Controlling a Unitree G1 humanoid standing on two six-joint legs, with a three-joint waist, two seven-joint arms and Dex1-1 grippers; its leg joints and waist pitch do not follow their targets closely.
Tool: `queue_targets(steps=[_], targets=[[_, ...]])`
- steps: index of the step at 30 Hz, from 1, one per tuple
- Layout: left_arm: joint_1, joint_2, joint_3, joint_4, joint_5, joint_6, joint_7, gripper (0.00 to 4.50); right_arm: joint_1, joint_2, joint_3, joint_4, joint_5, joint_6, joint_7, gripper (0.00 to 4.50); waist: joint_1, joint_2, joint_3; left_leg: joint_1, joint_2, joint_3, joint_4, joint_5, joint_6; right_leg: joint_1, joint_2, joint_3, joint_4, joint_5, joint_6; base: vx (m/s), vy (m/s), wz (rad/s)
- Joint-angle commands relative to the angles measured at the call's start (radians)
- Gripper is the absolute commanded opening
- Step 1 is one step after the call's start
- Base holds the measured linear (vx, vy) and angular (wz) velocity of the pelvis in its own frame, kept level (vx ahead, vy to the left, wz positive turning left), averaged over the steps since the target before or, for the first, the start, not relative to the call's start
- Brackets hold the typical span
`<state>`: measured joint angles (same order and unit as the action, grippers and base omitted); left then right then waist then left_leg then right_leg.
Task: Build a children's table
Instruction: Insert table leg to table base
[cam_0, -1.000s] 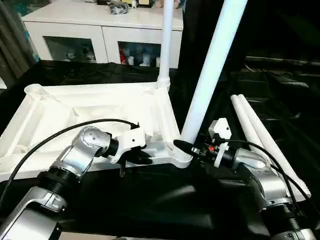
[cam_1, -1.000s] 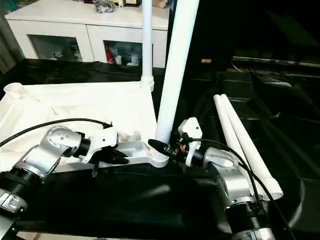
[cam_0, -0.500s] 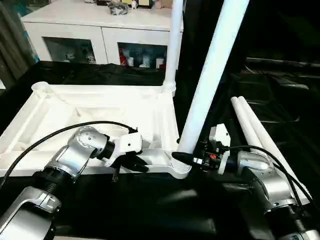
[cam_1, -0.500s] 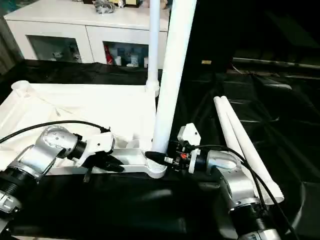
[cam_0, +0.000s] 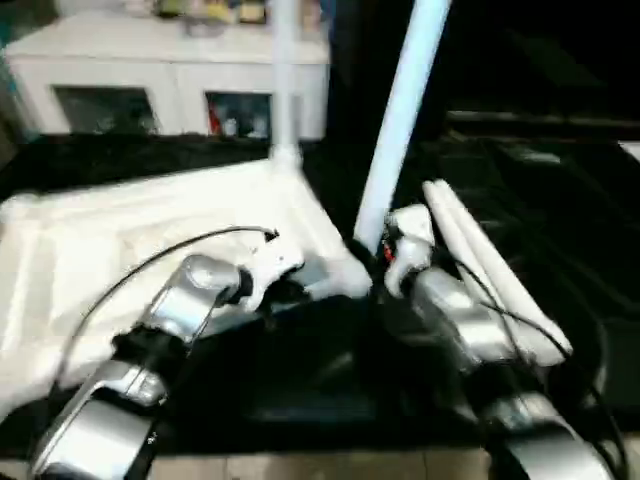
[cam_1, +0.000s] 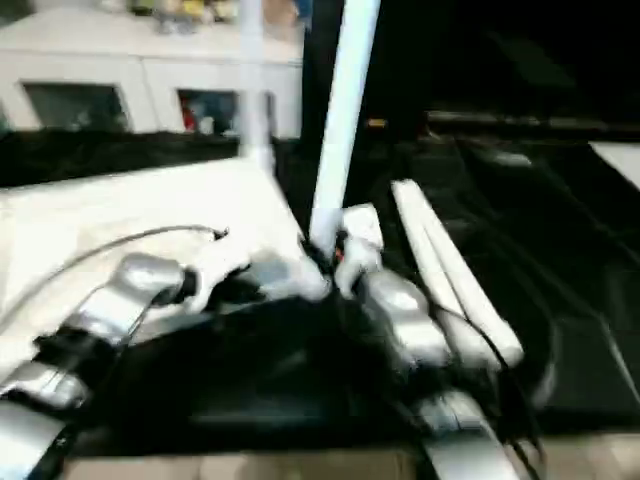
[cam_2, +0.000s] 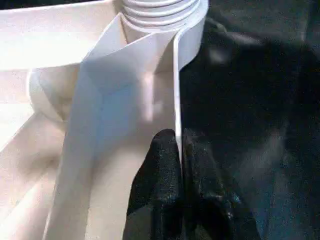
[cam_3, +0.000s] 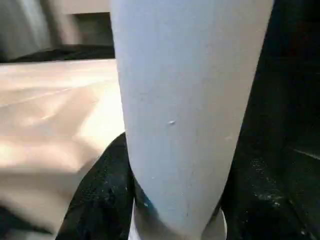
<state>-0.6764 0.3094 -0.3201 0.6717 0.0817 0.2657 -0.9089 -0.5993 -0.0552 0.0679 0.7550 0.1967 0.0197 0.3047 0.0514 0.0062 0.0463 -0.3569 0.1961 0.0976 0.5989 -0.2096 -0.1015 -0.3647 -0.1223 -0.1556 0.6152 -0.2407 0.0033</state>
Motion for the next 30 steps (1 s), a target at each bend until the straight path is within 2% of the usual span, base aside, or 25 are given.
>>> queue_targets(steps=[1, 2, 3, 4, 5, 6, 7, 8, 9, 10, 11, 12, 16, 18, 24, 25, 26, 27, 28, 29, 30], targets=[[-0.03, 0.0, 0.035, -0.006, 0.004, 0.023, 0.044, 0.0, 0.045, -0.017, -0.049, 0.194, -0.039, 0.071, -0.139, 1.88, -0.012, 0.027, -0.047, 0.002, 0.027, -0.007, -0.105, -0.534, -0.068, 0.03, -0.045, 0.049, -0.116, -0.476, -0.082, 0.0, 0.0, 0.0], [-0.041, -0.029, 0.037, -0.003, 0.019, 0.071, 0.107, 0.0, -0.008, 0.014, -0.061, 0.265, -0.046, 0.06, -0.237, 1.88, -0.014, 0.021, -0.047, 0.008, 0.03, -0.001, -0.108, -0.51, -0.065, 0.022, -0.045, 0.06, -0.112, -0.379, -0.135, 0.0, 0.0, 0.0], [-0.042, -0.033, 0.037, -0.005, 0.023, 0.08, 0.117, 0.0, -0.018, 0.019, -0.063, 0.278, -0.051, 0.057, -0.258, 1.88, -0.022, 0.018, -0.039, -0.001, 0.025, 0.004, -0.113, -0.502, -0.06, 0.026, -0.038, 0.056, -0.116, -0.389, -0.137, 0.0, 0.0, 0.0], [-0.043, -0.038, 0.036, -0.008, 0.027, 0.091, 0.129, 0.0, -0.028, 0.024, -0.065, 0.292, -0.055, 0.054, -0.278, 1.88, -0.02, 0.019, -0.035, 0.004, 0.024, 0.007, -0.111, -0.517, -0.058, 0.022, -0.04, 0.053, -0.121, -0.427, -0.125, 0.0, 0.0, 0.0], [-0.041, -0.048, 0.038, -0.027, 0.03, 0.123, 0.149, 0.0, -0.047, 0.036, -0.071, 0.316, -0.053, 0.051, -0.303, 1.88, -0.023, 0.0, -0.035, 0.006, 0.023, 0.011, -0.109, -0.521, -0.052, 0.018, -0.041, 0.053, -0.128, -0.466, -0.111, 0.0, 0.0, 0.0], [-0.04, -0.054, 0.04, -0.038, 0.03, 0.139, 0.157, 0.0, -0.056, 0.04, -0.068, 0.326, -0.059, 0.049, -0.318, 1.88, -0.026, 0.011, -0.03, 0.015, 0.023, 0.008, -0.109, -0.568, -0.051, 0.015, -0.046, 0.044, -0.14, -0.549, -0.076, 0.0, 0.0, 0.0], [-0.04, -0.054, 0.04, -0.038, 0.03, 0.139, 0.157, 0.0, -0.056, 0.04, -0.068, 0.326, -0.059, 0.049, -0.318, 1.88, -0.026, 0.013, -0.031, 0.014, 0.023, 0.007, -0.11, -0.576, -0.049, 0.019, -0.046, 0.041, -0.143, -0.552, -0.068, 0.0, 0.0, 0.0], [-0.036, -0.063, 0.045, -0.062, 0.028, 0.174, 0.174, 0.0, -0.075, 0.049, -0.065, 0.349, -0.062, 0.035, -0.335, 1.88, -0.026, 0.01, -0.034, 0.011, 0.027, 0.006, -0.114, -0.575, -0.046, 0.026, -0.047, 0.04, -0.139, -0.526, -0.063, 0.0, 0.0, 0.0], [-0.034, -0.064, 0.046, -0.069, 0.03, 0.182, 0.179, 0.0, -0.08, 0.052, -0.063, 0.354, -0.065, 0.029, -0.343, 1.88, -0.027, 0.002, -0.036, 0.007, 0.029, 0.007, -0.117, -0.568, -0.047, 0.028, -0.047, 0.042, -0.137, -0.512, -0.064, 0.0, 0.0, 0.0], [-0.033, -0.065, 0.047, -0.075, 0.034, 0.193, 0.192, 0.0, -0.09, 0.058, -0.067, 0.367, -0.064, 0.017, -0.354, 1.88, -0.023, 0.006, -0.034, 0.01, 0.028, 0.009, -0.117, -0.558, -0.046, 0.021, -0.047, 0.046, -0.14, -0.5, -0.067, 0.0, 0.0, 0.0], [-0.032, -0.062, 0.048, -0.079, 0.036, 0.198, 0.198, 0.0, -0.097, 0.062, -0.067, 0.375, -0.067, 0.007, -0.359, 1.88, -0.023, -0.001, -0.032, 0.015, 0.027, 0.014, -0.114, -0.553, -0.042, 0.012, -0.049, 0.049, -0.144, -0.508, -0.071, 0.0, 0.0, 0.0], [-0.031, -0.061, 0.048, -0.08, 0.035, 0.199, 0.2, 0.0, -0.099, 0.063, -0.066, 0.378, -0.067, 0.004, -0.36, 1.88, -0.022, 0.001, -0.031, 0.016, 0.026, 0.014, -0.114, -0.552, -0.042, 0.012, -0.05, 0.048, -0.143, -0.516, -0.071, 0.0, 0.0, 0.0], [-0.025, -0.054, 0.047, -0.088, 0.035, 0.208, 0.205, 0.0, -0.112, 0.071, -0.071, 0.401, -0.067, -0.016, -0.356, 1.88, -0.019, -0.002, -0.032, 0.014, 0.026, 0.017, -0.115, -0.525, -0.038, 0.012, -0.05, 0.053, -0.144, -0.506, -0.071, 0.0, 0.0, 0.0], [-0.021, -0.05, 0.045, -0.097, 0.035, 0.218, 0.207, 0.0, -0.124, 0.08, -0.081, 0.418, -0.064, -0.033, -0.354, 1.88, -0.017, -0.003, -0.032, 0.016, 0.027, 0.021, -0.115, -0.509, -0.035, 0.009, -0.051, 0.058, -0.142, -0.494, -0.079, 0.0, 0.0, 0.0], [-0.014, -0.045, 0.041, -0.119, 0.035, 0.237, 0.205, 0.0, -0.15, 0.089, -0.085, 0.436, -0.057, -0.075, -0.314, 1.88, -0.013, -0.011, -0.037, 0.005, 0.029, 0.032, -0.119, -0.406, -0.027, 0.012, -0.044, 0.075, -0.123, -0.398, -0.115, 0.0, 0.0, 0.0], [-0.014, -0.042, 0.038, -0.122, 0.036, 0.236, 0.205, 0.0, -0.155, 0.091, -0.09, 0.438, -0.053, -0.087, -0.303, 2.44, -0.012, -0.01, -0.037, 0.007, 0.03, 0.035, -0.119, -0.395, -0.026, 0.009, -0.043, 0.08, -0.122, -0.395, -0.12, 0.0, 0.0, 0.0], [-0.014, -0.042, 0.038, -0.122, 0.036, 0.236, 0.205, 0.0, -0.155, 0.091, -0.09, 0.438, -0.053, -0.087, -0.303, 2.44, -0.013, -0.012, -0.04, 0.007, 0.03, 0.037, -0.118, -0.386, -0.025, 0.009, -0.042, 0.082, -0.12, -0.386, -0.124, 0.0, 0.0, 0.0], [-0.014, -0.042, 0.038, -0.122, 0.036, 0.236, 0.205, 0.0, -0.155, 0.091, -0.09, 0.438, -0.053, -0.087, -0.303, 2.44, -0.012, -0.014, -0.043, 0.001, 0.031, 0.042, -0.12, -0.337, -0.02, 0.014, -0.038, 0.088, -0.111, -0.329, -0.137, 0.0, 0.0, 0.0], [-0.015, -0.04, 0.037, -0.121, 0.036, 0.232, 0.203, 0.0, -0.161, 0.092, -0.094, 0.437, -0.048, -0.096, -0.289, 2.64, -0.01, -0.007, -0.046, 0.003, 0.032, 0.043, -0.119, -0.32, -0.021, 0.015, -0.037, 0.089, -0.107, -0.306, -0.144, 0.0, 0.0, 0.0], [-0.015, -0.04, 0.037, -0.121, 0.036, 0.232, 0.203, 0.0, -0.161, 0.092, -0.094, 0.437, -0.048, -0.096, -0.289, 2.74, -0.007, -0.011, -0.048, 0.006, 0.033, 0.052, -0.116, -0.295, -0.016, 0.011, -0.038, 0.093, -0.109, -0.266, -0.155, 0.0, 0.0, 0.0], [-0.018, -0.033, 0.03, -0.12, 0.039, 0.213, 0.193, 0.0, -0.177, 0.093, -0.099, 0.427, -0.042, -0.121, -0.242, 2.86, -0.008, -0.017, -0.051, 0.006, 0.034, 0.052, -0.115, -0.276, -0.013, 0.013, -0.035, 0.094, -0.102, -0.248, -0.161, 0.0, 0.0, 0.0]])
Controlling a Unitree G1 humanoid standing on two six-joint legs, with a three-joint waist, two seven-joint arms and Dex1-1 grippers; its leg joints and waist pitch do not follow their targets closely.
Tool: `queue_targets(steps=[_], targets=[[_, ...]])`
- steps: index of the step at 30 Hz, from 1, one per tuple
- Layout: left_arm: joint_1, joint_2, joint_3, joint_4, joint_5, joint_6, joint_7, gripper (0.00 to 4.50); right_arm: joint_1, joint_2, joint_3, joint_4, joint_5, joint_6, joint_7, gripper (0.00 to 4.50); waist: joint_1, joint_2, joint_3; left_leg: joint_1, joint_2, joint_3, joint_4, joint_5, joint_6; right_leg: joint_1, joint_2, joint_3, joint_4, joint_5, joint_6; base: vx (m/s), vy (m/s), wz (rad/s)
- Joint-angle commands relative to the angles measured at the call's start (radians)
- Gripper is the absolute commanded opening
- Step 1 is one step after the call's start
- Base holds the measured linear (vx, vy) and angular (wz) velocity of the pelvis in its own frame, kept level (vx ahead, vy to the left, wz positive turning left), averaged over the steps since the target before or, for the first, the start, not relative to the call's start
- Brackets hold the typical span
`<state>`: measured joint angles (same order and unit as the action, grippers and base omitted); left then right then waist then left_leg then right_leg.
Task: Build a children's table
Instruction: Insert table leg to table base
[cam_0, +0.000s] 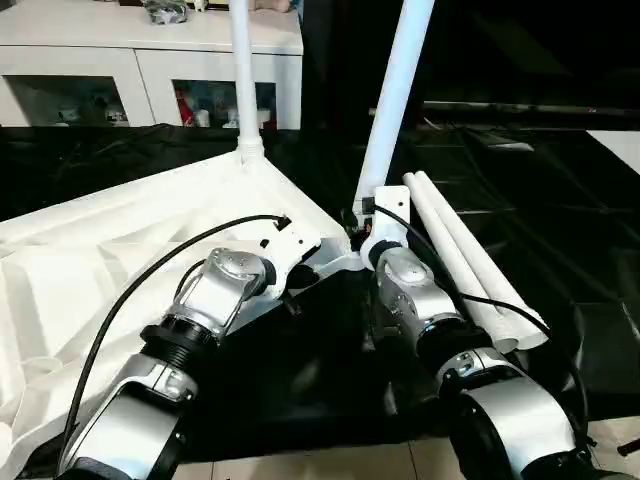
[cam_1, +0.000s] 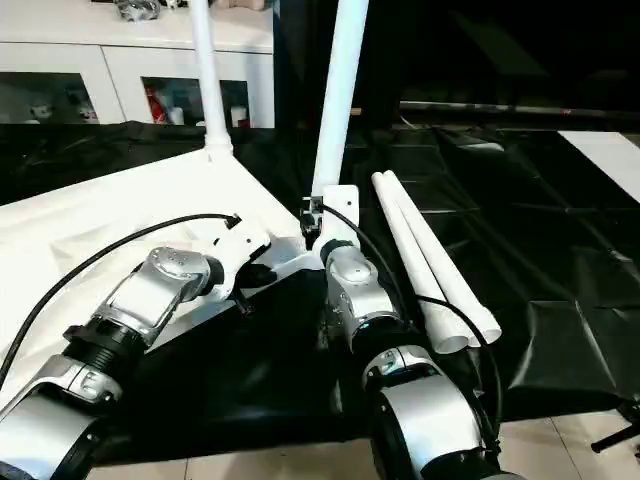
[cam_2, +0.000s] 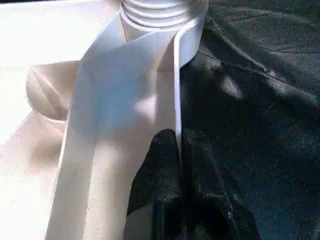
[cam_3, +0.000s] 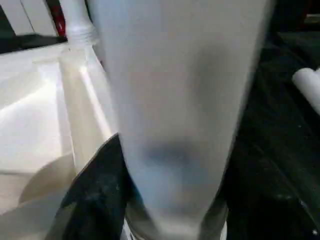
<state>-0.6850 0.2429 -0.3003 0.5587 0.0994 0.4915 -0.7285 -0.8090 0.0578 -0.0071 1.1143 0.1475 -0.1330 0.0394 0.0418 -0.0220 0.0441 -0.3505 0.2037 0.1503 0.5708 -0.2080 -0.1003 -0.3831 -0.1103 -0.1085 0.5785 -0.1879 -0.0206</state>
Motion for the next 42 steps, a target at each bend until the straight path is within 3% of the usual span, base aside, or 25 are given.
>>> queue_targets(steps=[1, 2, 3, 6, 7, 8, 9, 12, 13, 14, 15, 17, 18, 20, 22, 25, 28, 31, 34, 38, 42], targets=[[-0.01, 0.037, 0.006, -0.009, 0.023, -0.021, 0.008, 0.0, 0.026, -0.02, -0.024, 0.065, 0.007, 0.021, 0.043, 2.95, 0.003, 0.011, -0.046, 0.002, 0.025, 0.005, -0.087, -0.289, -0.005, 0.025, -0.043, 0.049, -0.067, -0.321, -0.144, 0.0, 0.0, 0.0], [-0.01, 0.041, 0.003, -0.011, 0.024, -0.024, 0.001, 0.0, 0.021, -0.019, -0.025, 0.058, 0.01, 0.013, 0.068, 3.02, 0.004, 0.011, -0.049, 0.003, 0.026, 0.007, -0.085, -0.294, -0.002, 0.023, -0.045, 0.053, -0.069, -0.345, -0.147, 0.0, 0.0, 0.0], [-0.01, 0.044, 0.001, -0.013, 0.024, -0.029, -0.004, 0.0, 0.018, -0.019, -0.024, 0.05, 0.01, 0.005, 0.085, 3.09, 0.005, 0.012, -0.053, -0.003, 0.025, 0.008, -0.084, -0.257, 0.0, 0.028, -0.046, 0.055, -0.064, -0.309, -0.156, 0.0, 0.0, 0.0], [-0.008, 0.052, -0.004, -0.02, 0.023, -0.043, -0.018, 0.0, 0.012, -0.02, -0.025, 0.03, 0.019, -0.016, 0.14, 3.37, 0.009, 0.016, -0.064, -0.01, 0.024, 0.014, -0.075, -0.129, 0.02, 0.038, -0.042, 0.056, -0.043, -0.129, -0.189, 0.059, -0.022, -0.04], [-0.006, 0.057, -0.007, -0.023, 0.022, -0.052, -0.026, 0.0, 0.012, -0.022, -0.024, 0.015, 0.023, -0.022, 0.165, 3.44, 0.012, 0.014, -0.068, -0.015, 0.02, 0.017, -0.067, -0.058, 0.038, 0.041, -0.036, 0.058, -0.028, -0.008, -0.215, 0.0, 0.0, 0.0], [-0.005, 0.06, -0.009, -0.025, 0.022, -0.059, -0.031, 0.0, 0.012, -0.024, -0.022, 0.007, 0.025, -0.025, 0.178, 3.44, 0.013, 0.014, -0.069, -0.015, 0.019, 0.019, -0.063, -0.032, 0.047, 0.04, -0.034, 0.059, -0.022, 0.042, -0.228, 0.0, 0.0, 0.0], [-0.002, 0.066, -0.013, -0.029, 0.021, -0.068, -0.043, 0.0, 0.021, -0.031, -0.012, -0.032, 0.031, -0.024, 0.229, 3.67, 0.017, 0.015, -0.073, -0.014, 0.017, 0.022, -0.056, 0.011, 0.079, 0.042, -0.031, 0.059, -0.012, 0.143, -0.261, 0.0, 0.0, 0.0], [0.008, 0.082, -0.02, -0.042, 0.014, -0.099, -0.08, 0.0, 0.064, -0.064, 0.028, -0.154, 0.041, 0.008, 0.355, 3.86, 0.019, 0.007, -0.074, -0.014, 0.012, 0.026, -0.048, 0.056, 0.128, 0.045, -0.025, 0.061, -0.006, 0.23, -0.285, 0.037, -0.001, -0.01], [0.013, 0.091, -0.023, -0.047, 0.007, -0.114, -0.103, 0.0, 0.094, -0.088, 0.048, -0.23, 0.045, 0.036, 0.419, 3.91, 0.023, 0.007, -0.071, -0.015, 0.014, 0.027, -0.048, 0.046, 0.149, 0.046, -0.026, 0.061, -0.008, 0.221, -0.284, 0.0, 0.0, 0.0], [0.022, 0.109, -0.027, -0.055, 0.001, -0.117, -0.131, 0.0, 0.148, -0.136, 0.081, -0.359, 0.055, 0.094, 0.514, 4.12, 0.026, 0.006, -0.068, -0.016, 0.016, 0.026, -0.05, 0.027, 0.155, 0.049, -0.026, 0.061, -0.013, 0.184, -0.273, 0.0, 0.0, 0.0], [0.024, 0.113, -0.028, -0.055, 0.0, -0.124, -0.138, 0.0, 0.158, -0.147, 0.086, -0.381, 0.055, 0.102, 0.527, 4.12, 0.027, 0.005, -0.069, -0.015, 0.017, 0.026, -0.05, 0.021, 0.152, 0.049, -0.027, 0.062, -0.013, 0.17, -0.267, 0.0, 0.0, 0.0], [0.032, 0.129, -0.031, -0.056, -0.005, -0.157, -0.165, 0.0, 0.199, -0.194, 0.11, -0.469, 0.057, 0.134, 0.577, 4.12, 0.029, 0.005, -0.065, -0.012, 0.022, 0.026, -0.055, -0.023, 0.129, 0.045, -0.028, 0.062, -0.02, 0.081, -0.25, 0.0, 0.0, 0.0], [0.034, 0.137, -0.032, -0.053, -0.006, -0.174, -0.176, 0.0, 0.22, -0.222, 0.12, -0.516, 0.064, 0.155, 0.603, 4.12, 0.027, 0.012, -0.065, -0.011, 0.023, 0.027, -0.056, -0.036, 0.117, 0.044, -0.029, 0.063, -0.02, 0.062, -0.25, 0.0, 0.0, 0.0], [0.042, 0.156, -0.032, -0.049, -0.015, -0.211, -0.214, 0.0, 0.27, -0.288, 0.136, -0.621, 0.091, 0.2, 0.679, 4.12, 0.028, 0.008, -0.062, -0.009, 0.024, 0.029, -0.058, -0.066, 0.088, 0.043, -0.025, 0.064, -0.026, 0.019, -0.241, 0.0, 0.0, 0.0], [0.059, 0.171, -0.026, -0.053, -0.049, -0.286, -0.286, 0.0, 0.312, -0.341, 0.141, -0.689, 0.12, 0.22, 0.76, 4.12, 0.031, 0.01, -0.063, -0.005, 0.027, 0.03, -0.057, -0.092, 0.076, 0.041, -0.025, 0.066, -0.027, 0.006, -0.233, 0.0, 0.0, 0.0], [0.076, 0.189, -0.028, -0.071, -0.076, -0.325, -0.354, 0.0, 0.346, -0.383, 0.149, -0.726, 0.13, 0.224, 0.827, 4.12, 0.036, 0.008, -0.064, -0.007, 0.026, 0.031, -0.057, -0.097, 0.068, 0.041, -0.027, 0.066, -0.026, 0.001, -0.235, 0.0, 0.0, 0.0], [0.104, 0.218, -0.034, -0.11, -0.112, -0.347, -0.453, 0.0, 0.392, -0.431, 0.173, -0.769, 0.097, 0.174, 0.896, 4.12, 0.042, 0.009, -0.065, -0.007, 0.026, 0.032, -0.054, -0.069, 0.071, 0.04, -0.024, 0.066, -0.021, 0.037, -0.244, 0.0, 0.0, 0.0], [0.113, 0.234, -0.03, -0.131, -0.138, -0.344, -0.505, 0.0, 0.434, -0.481, 0.208, -0.859, 0.108, 0.242, 0.966, 4.12, 0.049, 0.008, -0.065, -0.004, 0.025, 0.033, -0.052, -0.05, 0.083, 0.038, -0.02, 0.067, -0.018, 0.073, -0.252, 0.0, 0.0, 0.0], [0.118, 0.252, -0.038, -0.143, -0.144, -0.358, -0.539, 0.0, 0.451, -0.512, 0.243, -0.882, 0.089, 0.248, 1.003, 4.12, 0.052, 0.006, -0.061, -0.006, 0.027, 0.032, -0.055, -0.103, 0.069, 0.039, -0.026, 0.066, -0.025, -0.024, -0.232, 0.0, 0.0, 0.0], [0.129, 0.258, -0.039, -0.161, -0.143, -0.362, -0.555, 0.0, 0.439, -0.503, 0.248, -0.836, 0.048, 0.213, 0.984, 4.12, 0.05, 0.004, -0.059, -0.006, 0.027, 0.031, -0.057, -0.143, 0.038, 0.035, -0.029, 0.067, -0.031, -0.122, -0.208, 0.0, 0.0, 0.0], [0.138, 0.254, -0.038, -0.176, -0.141, -0.357, -0.562, 0.0, 0.404, -0.46, 0.222, -0.757, 0.03, 0.175, 0.912, 4.12, 0.049, 0.007, -0.06, -0.006, 0.028, 0.03, -0.056, -0.148, 0.022, 0.031, -0.029, 0.068, -0.03, -0.134, -0.205, 0.0, 0.0, 0.0]])
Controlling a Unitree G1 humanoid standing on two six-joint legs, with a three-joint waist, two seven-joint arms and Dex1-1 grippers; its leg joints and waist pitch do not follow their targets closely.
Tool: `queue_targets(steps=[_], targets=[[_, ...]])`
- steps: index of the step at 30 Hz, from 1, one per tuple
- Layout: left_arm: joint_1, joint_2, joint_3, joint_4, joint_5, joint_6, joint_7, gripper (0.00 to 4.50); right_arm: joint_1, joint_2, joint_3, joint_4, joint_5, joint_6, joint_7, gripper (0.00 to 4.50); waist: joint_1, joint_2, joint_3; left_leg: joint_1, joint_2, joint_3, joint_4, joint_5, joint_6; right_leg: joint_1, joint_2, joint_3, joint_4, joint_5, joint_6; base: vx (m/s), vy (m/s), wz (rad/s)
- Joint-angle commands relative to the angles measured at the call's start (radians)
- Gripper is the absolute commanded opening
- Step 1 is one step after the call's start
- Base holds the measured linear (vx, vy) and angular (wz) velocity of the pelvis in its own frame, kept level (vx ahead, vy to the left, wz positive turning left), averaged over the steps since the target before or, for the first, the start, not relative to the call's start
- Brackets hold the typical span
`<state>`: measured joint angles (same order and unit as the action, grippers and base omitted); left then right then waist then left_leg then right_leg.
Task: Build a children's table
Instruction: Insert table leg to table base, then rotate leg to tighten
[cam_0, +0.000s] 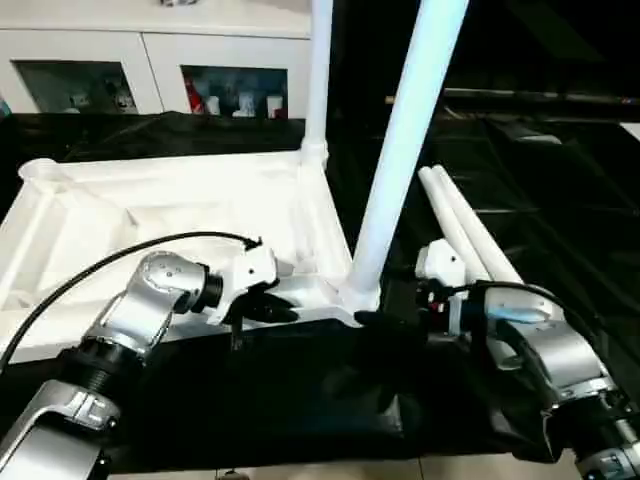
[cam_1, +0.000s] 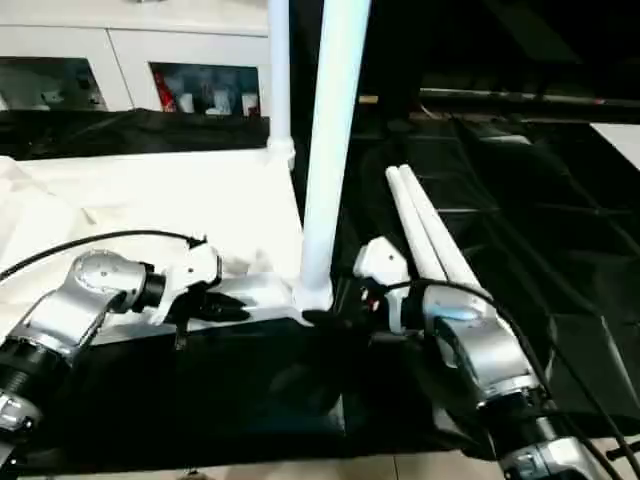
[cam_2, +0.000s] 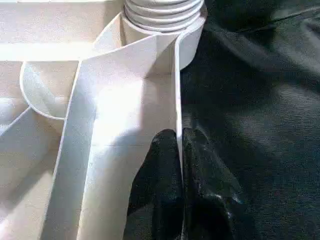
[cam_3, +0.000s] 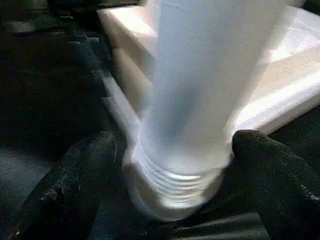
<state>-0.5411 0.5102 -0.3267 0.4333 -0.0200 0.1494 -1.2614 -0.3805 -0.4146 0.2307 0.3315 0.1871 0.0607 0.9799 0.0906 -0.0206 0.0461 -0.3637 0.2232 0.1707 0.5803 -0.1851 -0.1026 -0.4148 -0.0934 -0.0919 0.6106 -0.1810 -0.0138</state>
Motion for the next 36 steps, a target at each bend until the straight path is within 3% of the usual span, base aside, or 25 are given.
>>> queue_targets(steps=[1, 2, 8, 15, 20, 21, 22, 23, 28, 30, 33, 34, 36], targets=[[-0.006, -0.013, -0.012, -0.051, -0.021, -0.015, -0.029, 0.0, -0.025, 0.013, -0.016, 0.027, -0.01, -0.019, -0.029, 4.12, -0.003, 0.004, -0.061, 0.005, 0.006, 0.009, -0.067, -0.171, 0.022, 0.064, -0.043, 0.05, -0.062, -0.143, -0.211, 0.0, 0.0, 0.0], [-0.007, -0.016, -0.013, -0.05, -0.021, -0.016, -0.026, 0.0, -0.034, 0.026, -0.017, 0.042, -0.008, -0.021, -0.037, 3.97, -0.002, 0.007, -0.064, 0.01, 0.007, 0.01, -0.064, -0.171, 0.022, 0.062, -0.042, 0.051, -0.06, -0.127, -0.217, 0.0, 0.0, 0.0], [-0.008, -0.019, -0.015, -0.047, -0.02, -0.016, -0.027, 0.0, -0.04, 0.052, -0.016, 0.058, -0.001, -0.03, -0.023, 3.47, 0.0, 0.005, -0.067, 0.006, 0.006, 0.009, -0.06, -0.135, 0.037, 0.067, -0.04, 0.05, -0.05, -0.048, -0.232, 0.0, 0.0, 0.0], [-0.001, -0.015, -0.014, -0.052, -0.015, -0.013, -0.027, 0.0, -0.047, 0.062, -0.01, 0.085, -0.007, -0.046, -0.002, 2.88, -0.001, 0.006, -0.067, 0.006, 0.006, 0.009, -0.059, -0.146, 0.037, 0.068, -0.041, 0.05, -0.051, -0.071, -0.229, 0.0, 0.0, 0.0], [0.002, -0.011, -0.014, -0.049, -0.011, -0.015, -0.026, 0.0, -0.049, 0.063, -0.007, 0.1, -0.014, -0.056, 0.005, 2.73, -0.001, 0.006, -0.068, 0.006, 0.006, 0.009, -0.057, -0.135, 0.041, 0.068, -0.041, 0.05, -0.048, -0.055, -0.235, 0.0, 0.0, 0.0], [0.002, -0.01, -0.014, -0.05, -0.011, -0.015, -0.026, 0.0, -0.05, 0.065, -0.006, 0.104, -0.015, -0.057, 0.005, 2.71, -0.001, 0.006, -0.068, 0.005, 0.005, 0.009, -0.057, -0.133, 0.042, 0.068, -0.041, 0.05, -0.048, -0.052, -0.235, 0.0, 0.0, 0.0], [0.002, -0.01, -0.014, -0.051, -0.011, -0.013, -0.026, 0.0, -0.05, 0.066, -0.007, 0.108, -0.016, -0.057, 0.005, 2.71, -0.002, -0.002, -0.068, 0.005, 0.005, 0.01, -0.057, -0.13, 0.044, 0.069, -0.041, 0.05, -0.048, -0.052, -0.234, 0.0, 0.0, 0.0], [0.003, -0.01, -0.013, -0.051, -0.011, -0.012, -0.024, 0.0, -0.05, 0.069, -0.008, 0.112, -0.014, -0.052, 0.003, 2.7, 0.0, 0.001, -0.068, 0.005, 0.005, 0.01, -0.056, -0.129, 0.044, 0.069, -0.042, 0.05, -0.047, -0.053, -0.236, 0.0, 0.0, 0.0], [-0.005, -0.029, -0.001, -0.031, 0.006, 0.014, 0.042, 0.0, -0.054, 0.109, -0.04, 0.163, -0.013, -0.013, -0.087, 2.68, -0.003, 0.002, -0.064, 0.005, 0.006, 0.009, -0.059, -0.152, 0.034, 0.066, -0.042, 0.05, -0.052, -0.105, -0.224, 0.0, 0.0, 0.0], [-0.021, -0.05, 0.008, 0.006, 0.031, 0.021, 0.114, 0.0, -0.061, 0.138, -0.061, 0.203, -0.023, -0.006, -0.168, 2.68, -0.004, 0.002, -0.063, 0.007, 0.006, 0.009, -0.062, -0.177, 0.02, 0.064, -0.044, 0.049, -0.06, -0.168, -0.21, 0.0, 0.0, 0.0], [-0.059, -0.126, 0.041, 0.087, 0.055, 0.068, 0.279, 0.0, -0.087, 0.236, -0.117, 0.324, -0.058, 0.017, -0.45, 2.67, -0.008, 0.002, -0.055, 0.01, 0.002, 0.009, -0.066, -0.217, -0.014, 0.059, -0.046, 0.049, -0.073, -0.281, -0.176, 0.0, 0.0, 0.0], [-0.068, -0.151, 0.05, 0.1, 0.055, 0.086, 0.32, 0.0, -0.093, 0.261, -0.127, 0.348, -0.062, 0.023, -0.509, 2.67, -0.011, 0.001, -0.054, 0.014, 0.001, 0.005, -0.07, -0.247, -0.031, 0.06, -0.048, 0.047, -0.08, -0.356, -0.151, 0.0, 0.0, 0.0], [-0.091, -0.205, 0.068, 0.134, 0.06, 0.131, 0.415, 0.0, -0.112, 0.319, -0.145, 0.398, -0.067, 0.033, -0.629, 2.67, -0.013, 0.005, -0.056, 0.02, 0.002, 0.004, -0.07, -0.27, -0.037, 0.055, -0.049, 0.049, -0.084, -0.37, -0.141, 0.0, 0.0, 0.0]])
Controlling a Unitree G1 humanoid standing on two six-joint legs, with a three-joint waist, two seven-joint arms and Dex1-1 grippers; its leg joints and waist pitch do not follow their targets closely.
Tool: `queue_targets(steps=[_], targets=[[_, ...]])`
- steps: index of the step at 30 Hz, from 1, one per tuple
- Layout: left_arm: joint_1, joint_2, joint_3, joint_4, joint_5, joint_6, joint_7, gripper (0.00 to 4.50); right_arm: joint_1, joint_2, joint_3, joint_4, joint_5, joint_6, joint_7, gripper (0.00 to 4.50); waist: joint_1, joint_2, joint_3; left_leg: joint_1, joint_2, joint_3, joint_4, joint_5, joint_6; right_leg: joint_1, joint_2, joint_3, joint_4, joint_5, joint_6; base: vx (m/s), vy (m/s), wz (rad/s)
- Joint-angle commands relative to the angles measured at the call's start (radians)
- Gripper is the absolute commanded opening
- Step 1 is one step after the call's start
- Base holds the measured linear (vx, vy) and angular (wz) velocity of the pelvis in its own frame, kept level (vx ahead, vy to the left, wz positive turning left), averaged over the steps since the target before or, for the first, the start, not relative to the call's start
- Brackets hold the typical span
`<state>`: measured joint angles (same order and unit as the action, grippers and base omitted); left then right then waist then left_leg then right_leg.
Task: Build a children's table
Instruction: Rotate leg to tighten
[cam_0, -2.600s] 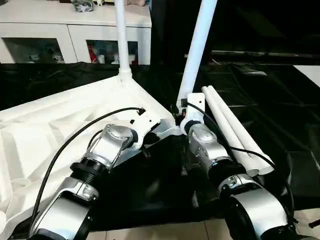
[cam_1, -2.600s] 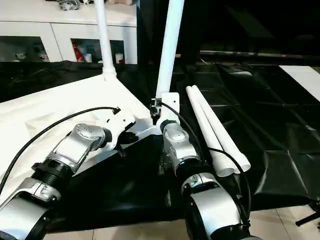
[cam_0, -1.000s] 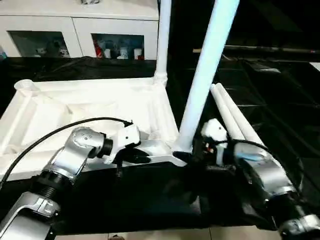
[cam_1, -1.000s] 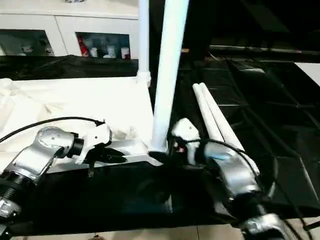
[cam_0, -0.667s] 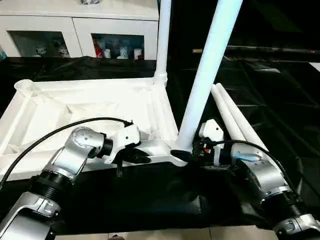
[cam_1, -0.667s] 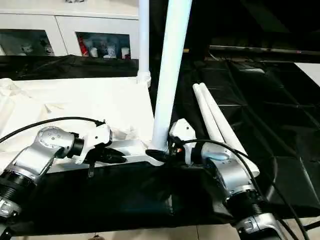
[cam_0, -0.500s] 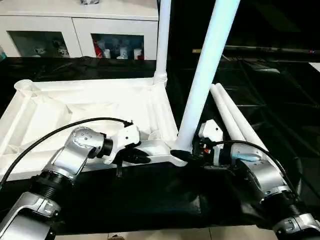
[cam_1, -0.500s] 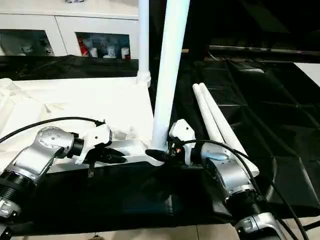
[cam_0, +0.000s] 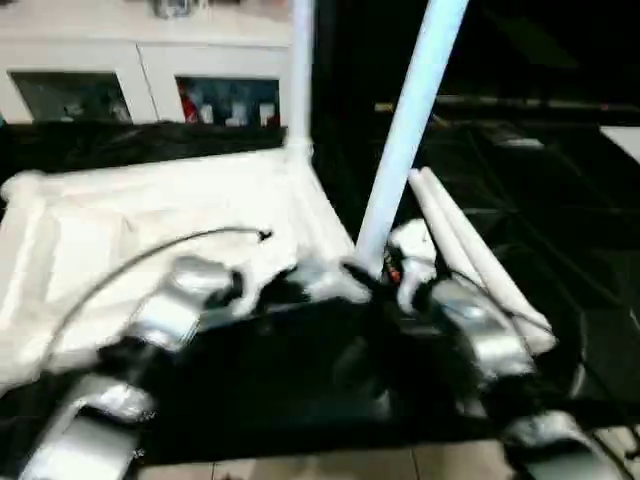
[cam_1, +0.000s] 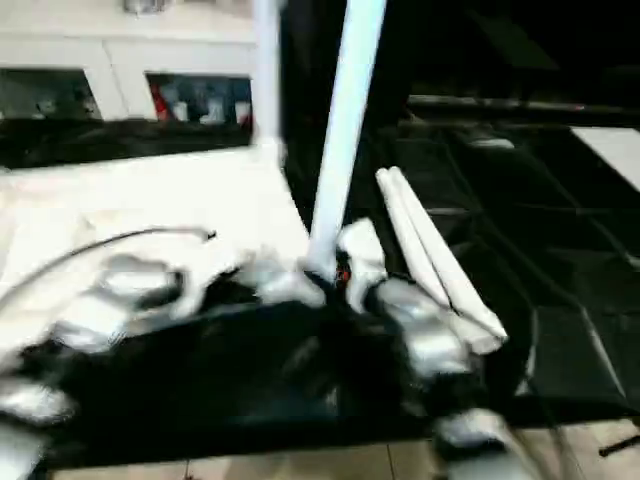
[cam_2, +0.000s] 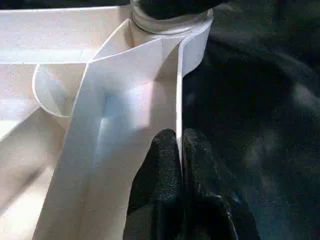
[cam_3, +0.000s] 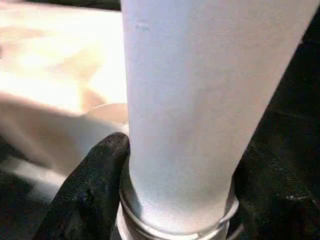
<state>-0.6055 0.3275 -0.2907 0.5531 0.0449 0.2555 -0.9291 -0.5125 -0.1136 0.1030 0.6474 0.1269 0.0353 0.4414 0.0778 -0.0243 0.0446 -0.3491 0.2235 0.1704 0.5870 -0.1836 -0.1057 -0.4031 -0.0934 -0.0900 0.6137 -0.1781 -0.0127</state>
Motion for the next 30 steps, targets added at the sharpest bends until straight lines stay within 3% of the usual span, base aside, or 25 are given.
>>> queue_targets(steps=[1, 5, 8, 9, 12, 14, 15, 19, 22, 25, 27, 28, 30], targets=[[-0.03, -0.029, 0.034, 0.019, -0.004, 0.03, 0.095, 0.0, 0.017, 0.027, -0.02, 0.089, -0.006, 0.059, -0.106, 2.67, -0.003, 0.006, -0.053, 0.007, 0.001, 0.004, -0.077, -0.285, -0.034, 0.041, -0.045, 0.045, -0.091, -0.383, -0.137, 0.0, 0.0, 0.0], [-0.06, -0.105, 0.027, 0.051, 0.016, 0.059, 0.192, 0.0, -0.057, 0.128, -0.024, 0.196, -0.03, 0.035, -0.27, 2.67, -0.008, 0.007, -0.054, 0.005, -0.002, 0.001, -0.078, -0.311, -0.026, 0.038, -0.045, 0.043, -0.098, -0.419, -0.113, 0.0, 0.0, 0.0], [-0.067, -0.118, 0.018, 0.059, 0.029, 0.046, 0.192, 0.0, -0.098, 0.164, -0.05, 0.249, -0.018, -0.003, -0.271, 2.67, -0.016, 0.007, -0.055, 0.002, -0.004, 0.0, -0.078, -0.325, -0.02, 0.038, -0.045, 0.04, -0.099, -0.429, -0.105, 0.0, 0.0, 0.0], [-0.065, -0.115, 0.012, 0.056, 0.034, 0.044, 0.185, 0.0, -0.114, 0.176, -0.067, 0.266, -0.006, -0.028, -0.262, 2.67, -0.016, 0.002, -0.055, 0.001, -0.002, 0.0, -0.078, -0.319, -0.014, 0.038, -0.047, 0.042, -0.098, -0.416, -0.106, 0.0, 0.0, 0.0], [-0.058, -0.104, 0.011, 0.048, 0.034, 0.044, 0.174, 0.0, -0.127, 0.183, -0.086, 0.275, 0.012, -0.047, -0.24, 3.36, -0.018, 0.005, -0.055, -0.001, 0.0, 0.0, -0.08, -0.318, -0.01, 0.038, -0.045, 0.042, -0.096, -0.398, -0.113, 0.0, 0.0, 0.0], [-0.05, -0.087, 0.013, 0.043, 0.032, 0.041, 0.165, 0.0, -0.136, 0.181, -0.091, 0.275, 0.015, -0.064, -0.217, 3.56, -0.019, -0.002, -0.056, -0.005, -0.001, -0.001, -0.081, -0.312, -0.001, 0.041, -0.046, 0.042, -0.091, -0.387, -0.118, 0.0, 0.0, 0.0], [-0.041, -0.067, 0.015, 0.04, 0.031, 0.033, 0.152, 0.0, -0.137, 0.165, -0.083, 0.26, 0.012, -0.073, -0.176, 3.56, -0.018, 0.001, -0.055, -0.004, 0.0, -0.001, -0.081, -0.313, 0.0, 0.04, -0.046, 0.041, -0.093, -0.392, -0.117, 0.0, 0.0, 0.0], [-0.027, -0.038, 0.021, 0.032, 0.027, 0.009, 0.117, 0.0, -0.124, 0.114, -0.047, 0.206, -0.02, -0.105, -0.089, 3.71, -0.019, -0.003, -0.055, -0.006, 0.0, 0.002, -0.08, -0.288, 0.008, 0.043, -0.046, 0.043, -0.093, -0.377, -0.127, 0.0, 0.0, 0.0], [-0.001, 0.011, 0.013, 0.001, 0.005, -0.046, 0.017, 0.0, -0.067, 0.022, -0.002, 0.05, 0.007, -0.051, 0.131, 3.71, -0.012, -0.007, -0.061, -0.012, 0.001, 0.004, -0.078, -0.218, 0.026, 0.052, -0.047, 0.046, -0.086, -0.309, -0.13, 0.0, 0.0, 0.0], [0.017, 0.036, 0.008, -0.03, -0.021, -0.07, -0.052, 0.0, -0.031, -0.047, 0.034, -0.037, 0.017, -0.018, 0.248, 3.71, -0.008, -0.006, -0.062, -0.014, 0.003, 0.007, -0.073, -0.166, 0.051, 0.054, -0.042, 0.048, -0.075, -0.205, -0.154, 0.0, 0.0, 0.0], [0.031, 0.057, 0.0, -0.06, -0.037, -0.069, -0.103, 0.0, -0.004, -0.104, 0.063, -0.098, 0.02, -0.007, 0.346, 3.71, -0.008, -0.005, -0.062, -0.013, 0.005, 0.008, -0.073, -0.149, 0.054, 0.055, -0.043, 0.047, -0.067, -0.159, -0.191, 0.0, 0.0, 0.0], [0.038, 0.072, -0.007, -0.074, -0.039, -0.078, -0.128, 0.0, 0.013, -0.142, 0.086, -0.133, 0.015, -0.016, 0.406, 3.71, -0.005, 0.002, -0.062, -0.011, 0.005, 0.007, -0.073, -0.151, 0.053, 0.055, -0.042, 0.047, -0.066, -0.153, -0.193, 0.0, 0.0, 0.0], [0.051, 0.091, -0.017, -0.096, -0.046, -0.092, -0.171, 0.0, 0.028, -0.183, 0.103, -0.172, 0.018, -0.012, 0.466, 3.71, -0.003, -0.003, -0.063, -0.009, 0.006, 0.008, -0.07, -0.143, 0.062, 0.057, -0.041, 0.048, -0.063, -0.114, -0.204, 0.0, 0.0, 0.0]])
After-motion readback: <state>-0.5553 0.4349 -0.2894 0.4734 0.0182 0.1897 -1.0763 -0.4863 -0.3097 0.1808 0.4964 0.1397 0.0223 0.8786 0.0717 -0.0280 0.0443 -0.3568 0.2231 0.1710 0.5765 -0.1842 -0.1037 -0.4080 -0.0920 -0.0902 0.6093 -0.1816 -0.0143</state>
